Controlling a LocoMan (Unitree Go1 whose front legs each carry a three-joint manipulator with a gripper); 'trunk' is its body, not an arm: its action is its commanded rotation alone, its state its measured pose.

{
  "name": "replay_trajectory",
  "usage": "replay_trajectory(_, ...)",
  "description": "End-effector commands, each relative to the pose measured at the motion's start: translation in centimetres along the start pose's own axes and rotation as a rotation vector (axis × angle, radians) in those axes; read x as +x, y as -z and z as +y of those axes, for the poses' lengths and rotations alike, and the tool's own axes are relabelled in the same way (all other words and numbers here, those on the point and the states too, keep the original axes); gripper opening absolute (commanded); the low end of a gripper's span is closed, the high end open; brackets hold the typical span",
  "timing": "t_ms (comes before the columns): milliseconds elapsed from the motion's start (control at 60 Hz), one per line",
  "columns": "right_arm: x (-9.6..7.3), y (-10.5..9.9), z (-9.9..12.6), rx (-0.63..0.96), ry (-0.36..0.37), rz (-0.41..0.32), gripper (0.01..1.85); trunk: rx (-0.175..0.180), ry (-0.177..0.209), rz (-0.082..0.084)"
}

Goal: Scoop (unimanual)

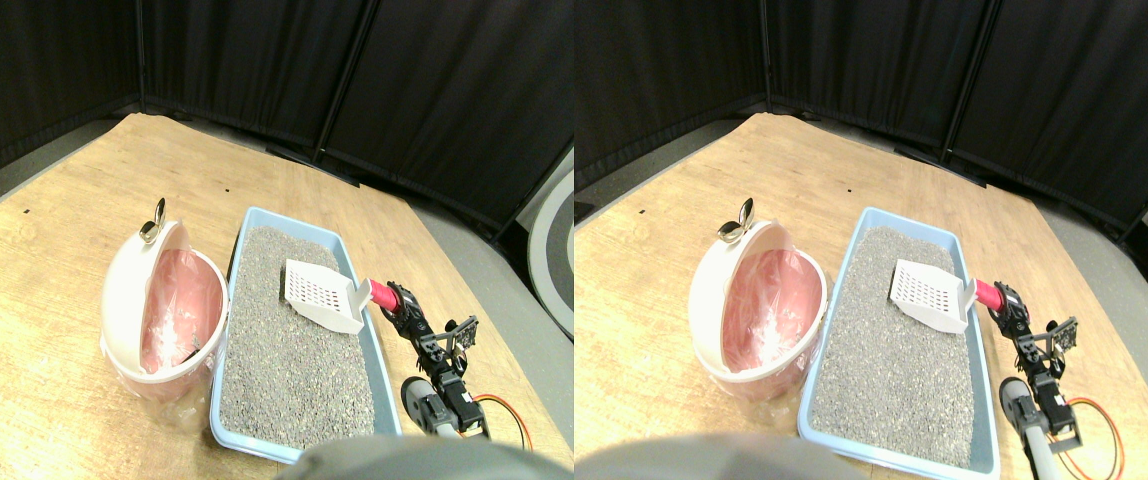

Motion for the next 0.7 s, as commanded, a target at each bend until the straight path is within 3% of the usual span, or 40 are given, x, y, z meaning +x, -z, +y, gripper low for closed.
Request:
replay_trajectory(17, 0.3, -0.1, -0.1, -0.024, 0.005, -0.007, 0.06, -0.012, -0.011, 0.005)
replay_trajectory(317, 0.7, 1.4, -0.6, -0.005, 0.033, 0.066, 0.06, -0.019, -0.011, 0.007)
replay_trajectory(567, 0.8, 1.9, -0.7, 0.041, 0.092, 0.217, 0.06, -0.027, -0.016, 0.003)
replay_trajectory(617, 0.8, 1.9, -0.7, 0.014, 0.141, 0.286, 0.29, -0.029, -0.017, 0.003)
replay_trajectory(633, 0.7, 1.9, -0.7, 0.009, 0.148, 0.298, 0.40, -0.030, -0.019, 0.001)
replay_trajectory(683, 0.7, 1.9, -0.7, 0.008, 0.150, 0.303, 0.50, -0.032, -0.021, 0.002)
replay_trajectory(700, 0.6, 1.9, -0.7, 0.005, 0.158, 0.312, 0.63, -0.032, -0.021, 0.002)
